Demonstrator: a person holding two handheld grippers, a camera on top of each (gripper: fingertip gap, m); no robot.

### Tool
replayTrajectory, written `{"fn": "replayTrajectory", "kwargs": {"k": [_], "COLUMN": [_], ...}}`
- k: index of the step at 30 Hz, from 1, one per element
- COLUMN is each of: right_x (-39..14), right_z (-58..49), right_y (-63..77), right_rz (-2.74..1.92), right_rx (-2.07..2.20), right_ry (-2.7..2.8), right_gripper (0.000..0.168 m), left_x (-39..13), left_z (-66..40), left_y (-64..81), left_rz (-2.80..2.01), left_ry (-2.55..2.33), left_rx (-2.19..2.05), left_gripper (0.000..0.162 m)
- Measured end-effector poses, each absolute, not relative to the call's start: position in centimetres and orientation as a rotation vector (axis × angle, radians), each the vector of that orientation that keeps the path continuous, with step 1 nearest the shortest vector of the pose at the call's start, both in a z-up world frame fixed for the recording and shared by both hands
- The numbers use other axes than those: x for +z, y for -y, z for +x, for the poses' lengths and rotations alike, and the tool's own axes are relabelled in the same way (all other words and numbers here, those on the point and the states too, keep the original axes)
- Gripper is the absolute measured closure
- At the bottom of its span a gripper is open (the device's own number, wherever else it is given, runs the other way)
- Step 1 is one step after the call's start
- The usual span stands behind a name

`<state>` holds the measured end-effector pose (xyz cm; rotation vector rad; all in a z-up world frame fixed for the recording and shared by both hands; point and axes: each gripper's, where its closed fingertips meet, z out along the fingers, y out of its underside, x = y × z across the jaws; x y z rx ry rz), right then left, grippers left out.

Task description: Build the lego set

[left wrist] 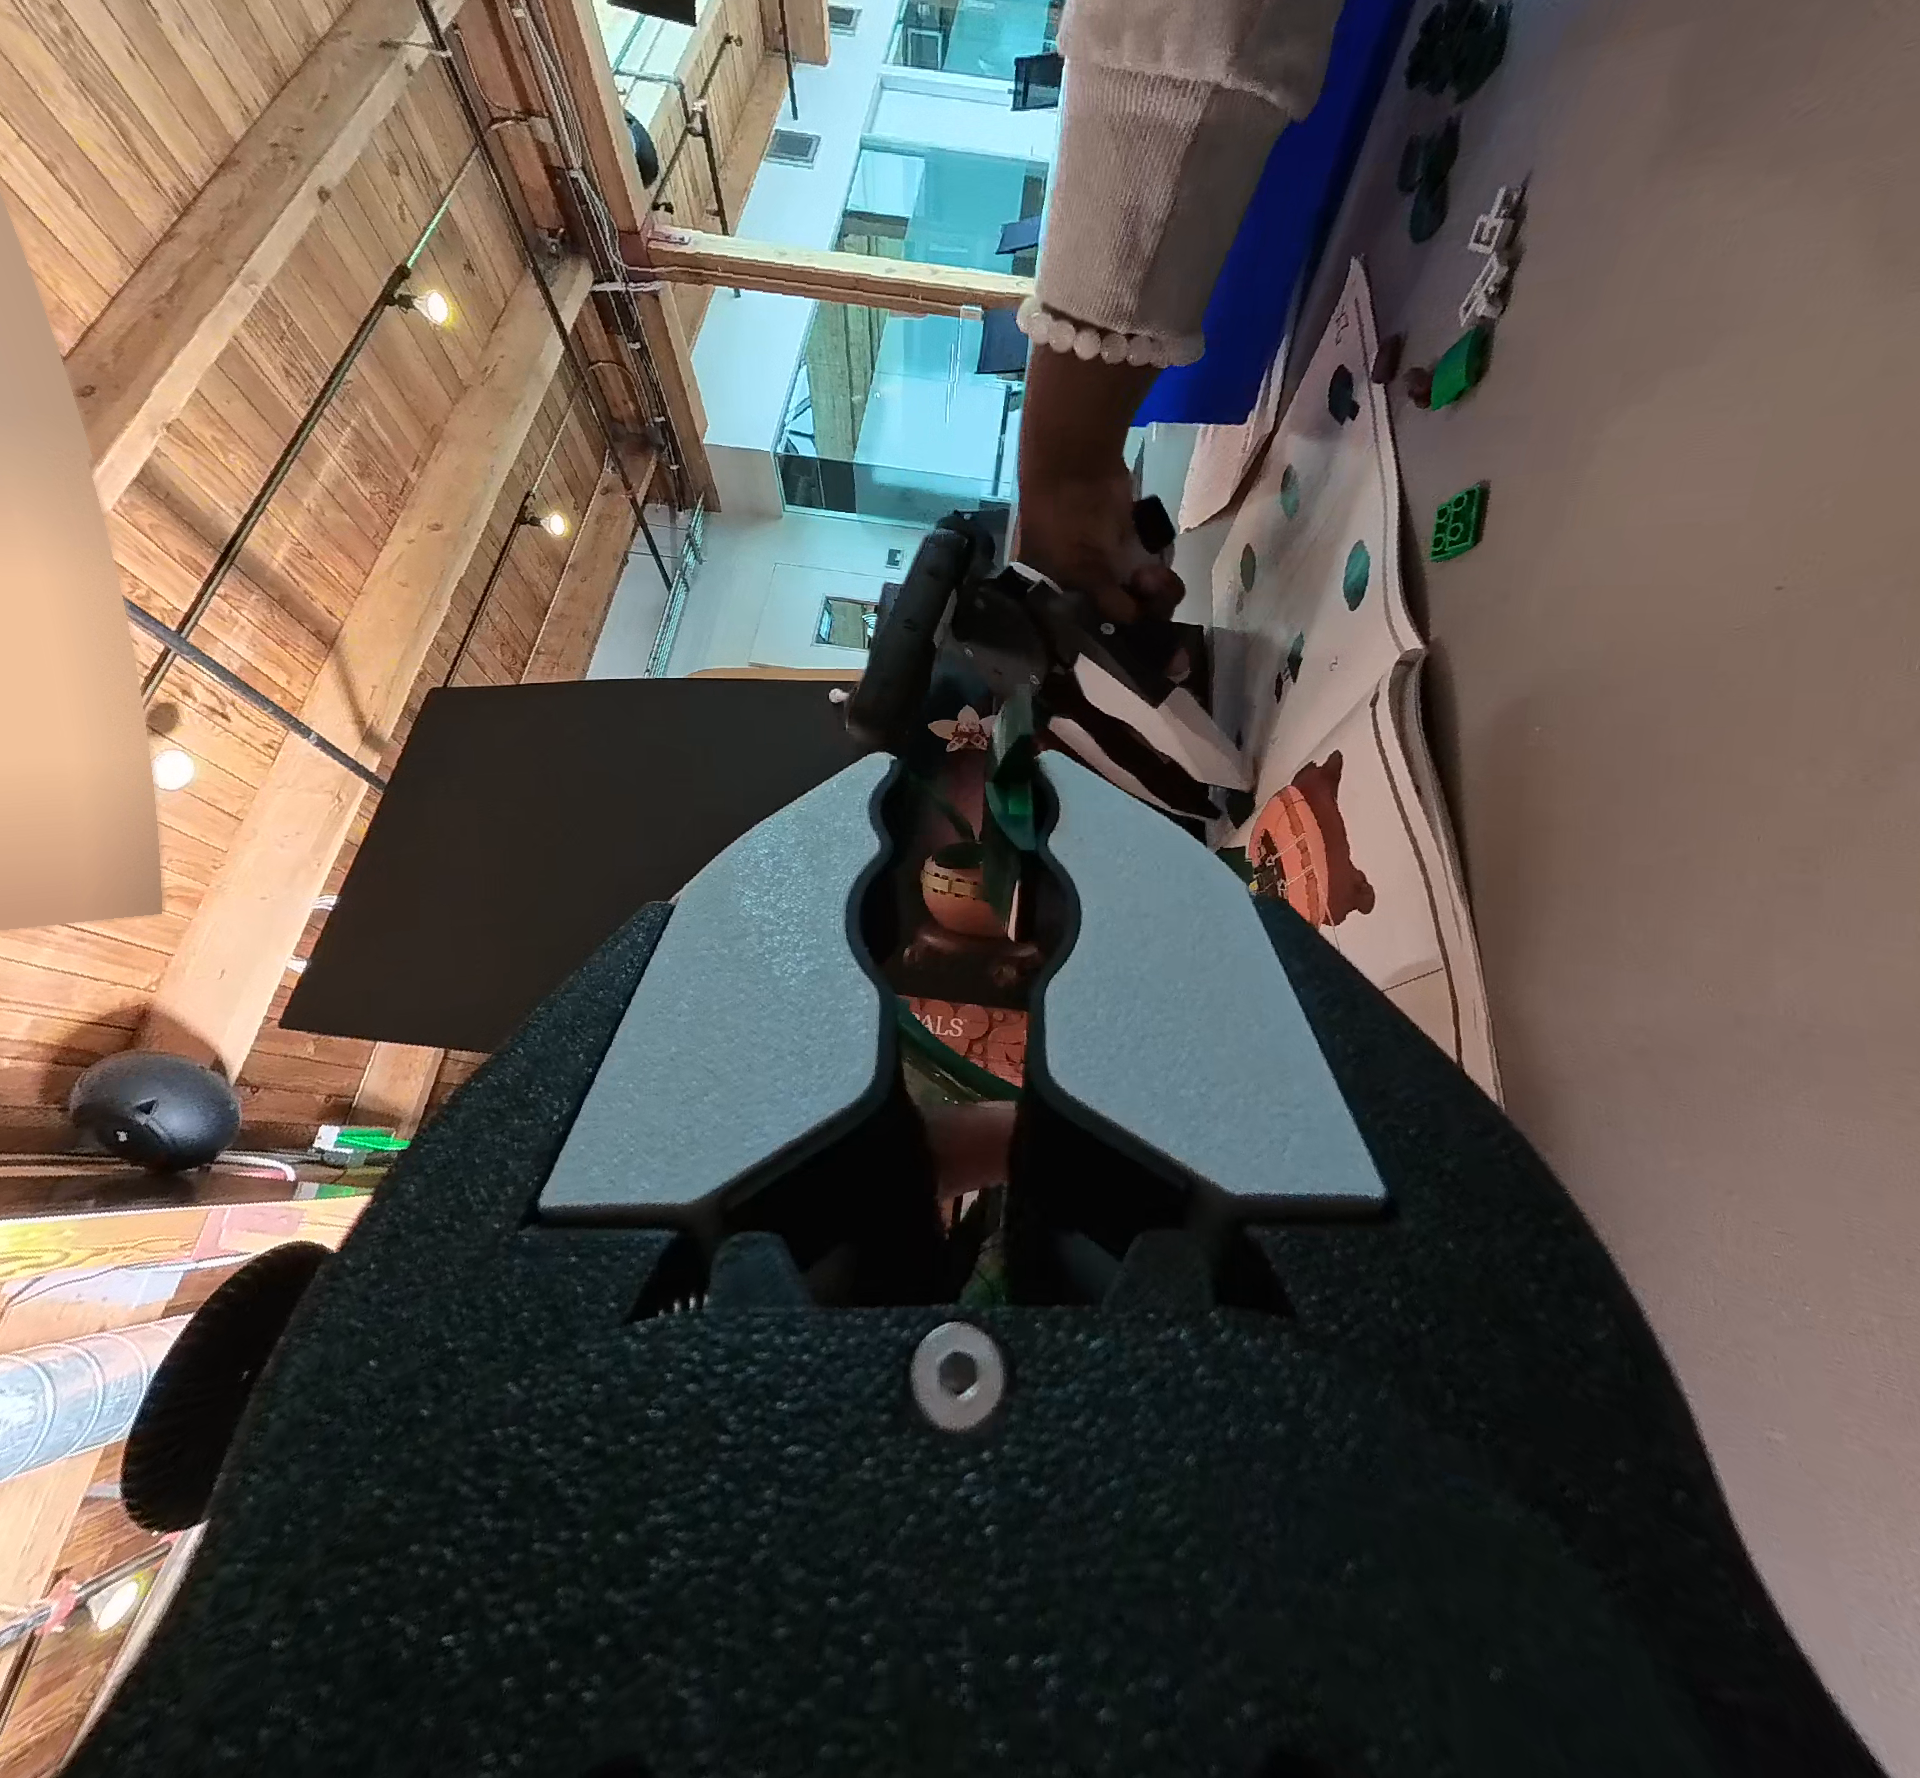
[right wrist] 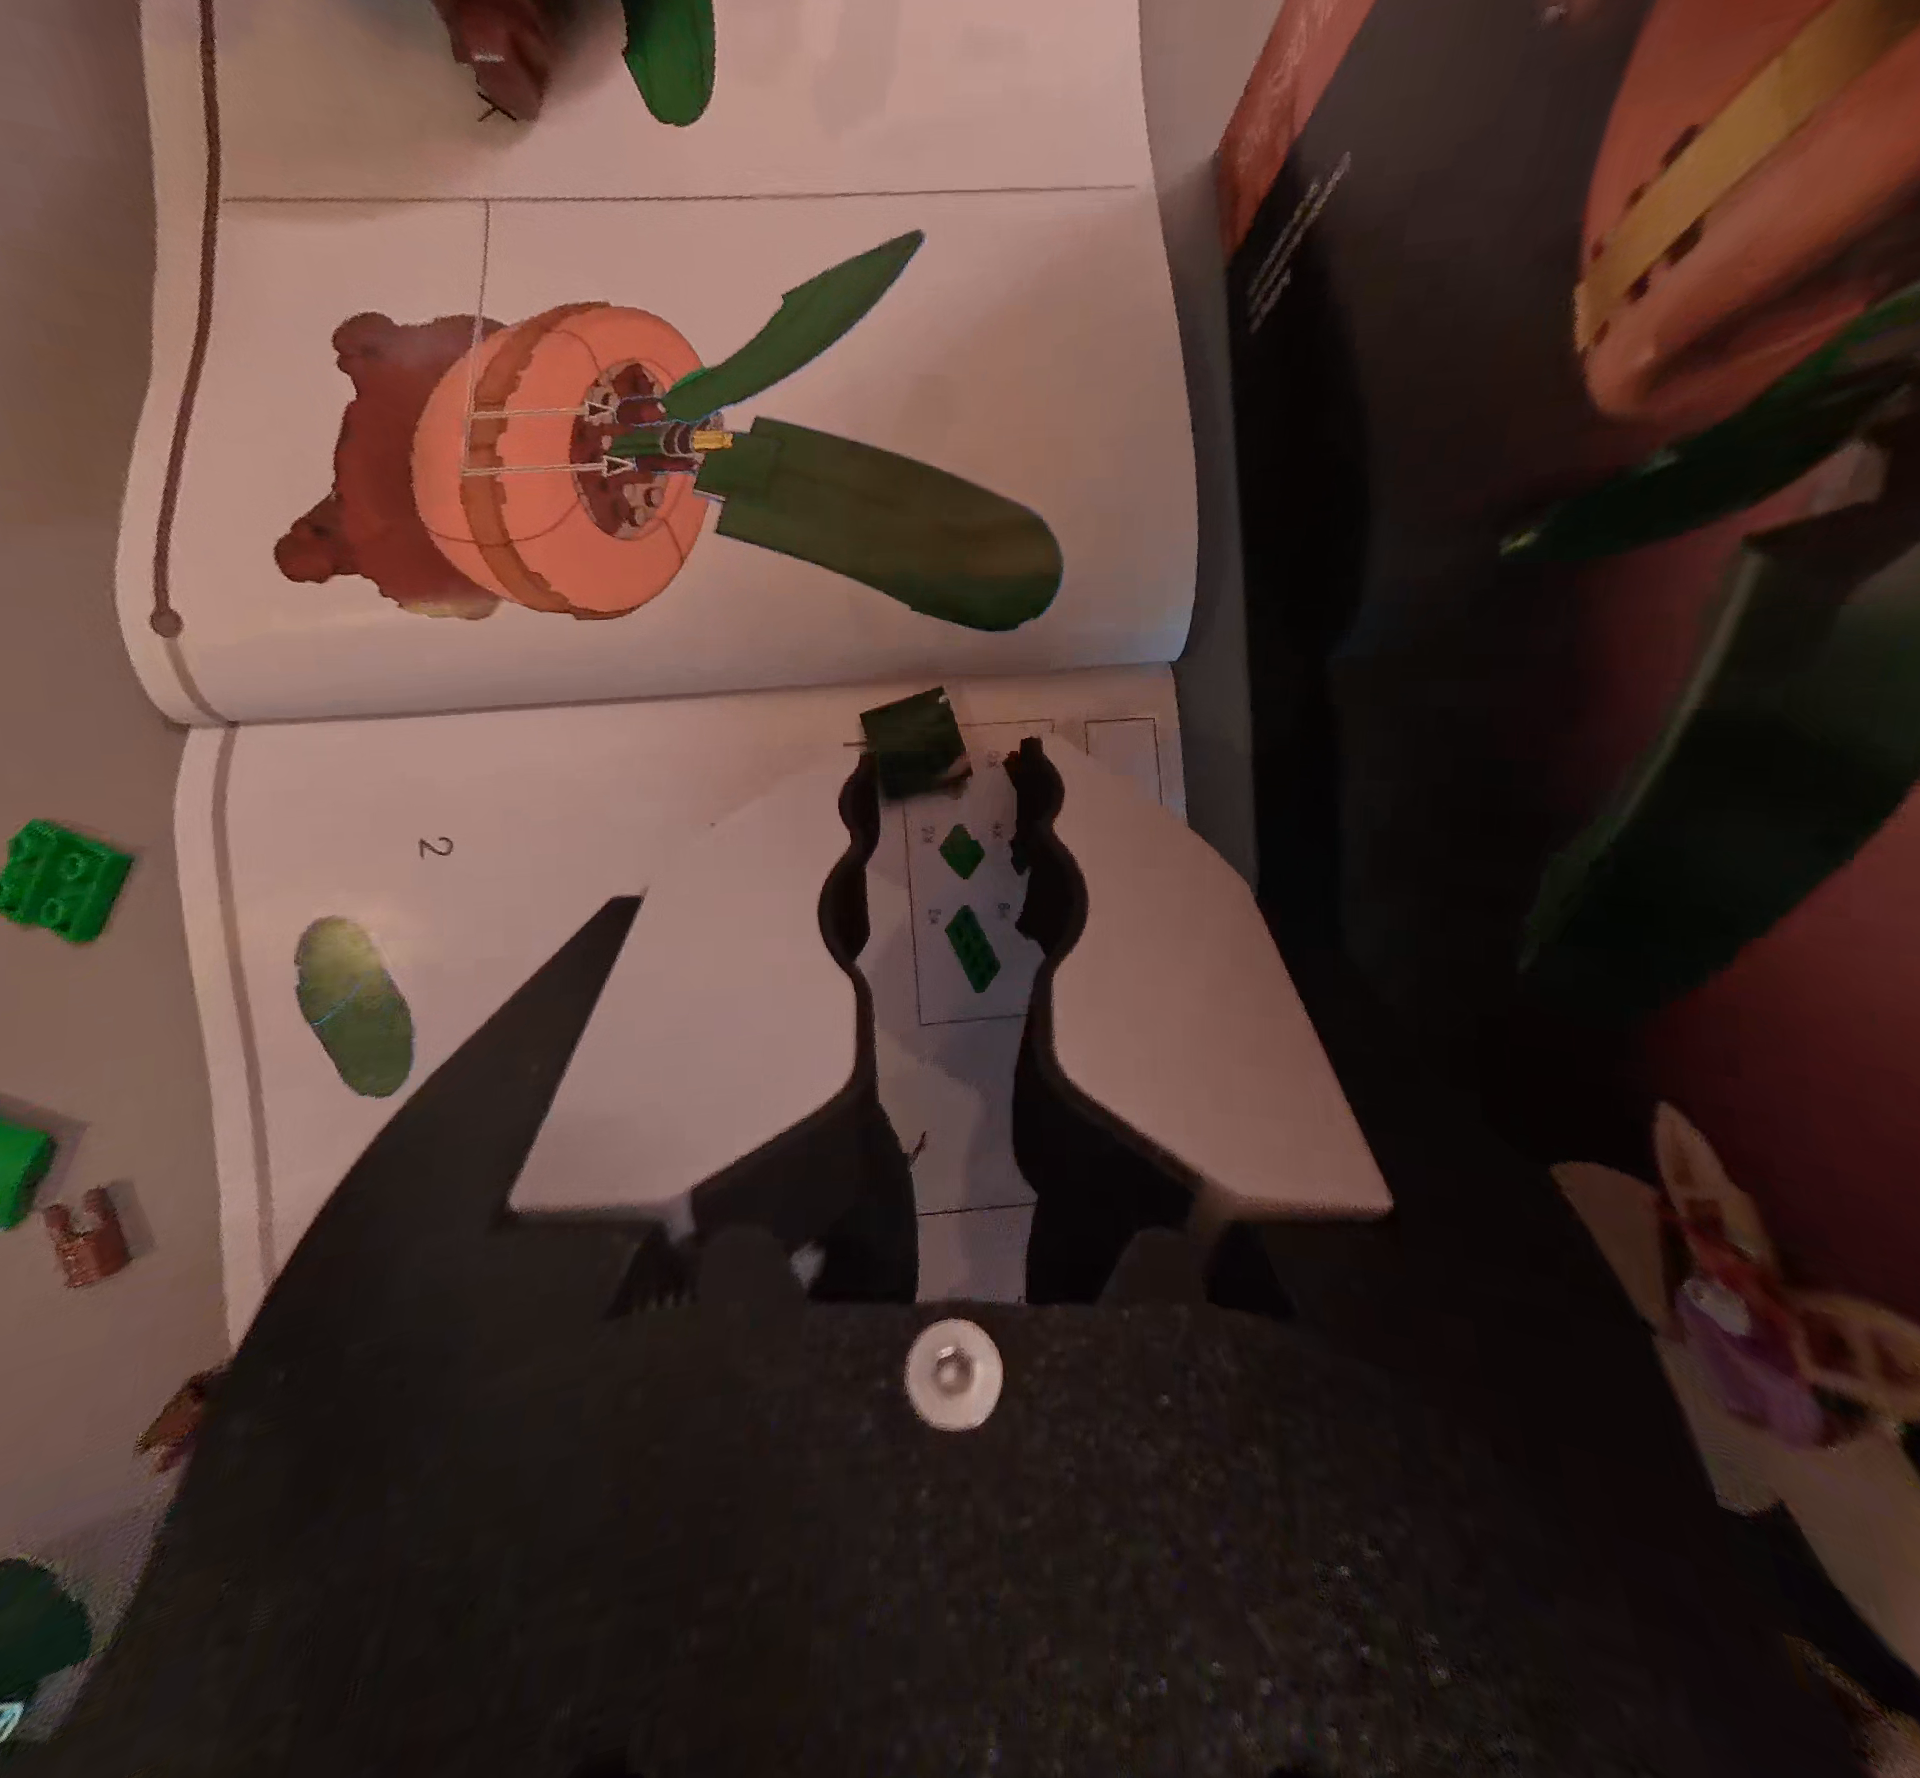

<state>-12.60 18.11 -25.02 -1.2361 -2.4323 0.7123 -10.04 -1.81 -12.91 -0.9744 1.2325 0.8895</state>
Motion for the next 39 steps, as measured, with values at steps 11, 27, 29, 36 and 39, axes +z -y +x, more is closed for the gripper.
{"fn": "replayTrajectory", "kwargs": {"k": [11, 27, 29, 36, 39], "right_x": [-23.7, -25.1, -25.4, -21.4, -17.5], "right_z": [-10.4, -11.3, -11.4, -10.1, -8.4], "right_y": [-16.9, -16.8, -16.9, -13.4, -8.7], "right_rz": [-1.277, -1.613, -1.616, -1.478, -1.288], "right_rx": [0.767, 0.849, 0.855, 1.091, 1.254], "right_ry": [2.397, 2.099, 2.105, 2.159, 2.273], "right_gripper": [0.141, 0.149, 0.153, 0.153, 0.153], "left_x": [-13.2, -13.5, -13.1, -12.7, -12.4], "left_z": [-10.2, -10.1, -10.3, -10.1, -9.8], "left_y": [1.6, 1.4, 1.5, 1.6, 1.7], "left_rz": [-0.980, -0.986, -0.994, -0.999, -0.991], "left_ry": [-1.235, -1.230, -1.221, -1.187, -1.177], "left_rx": [0.891, 0.889, 0.874, 0.815, 0.785], "left_gripper": [0.143, 0.144, 0.143, 0.143, 0.143]}}
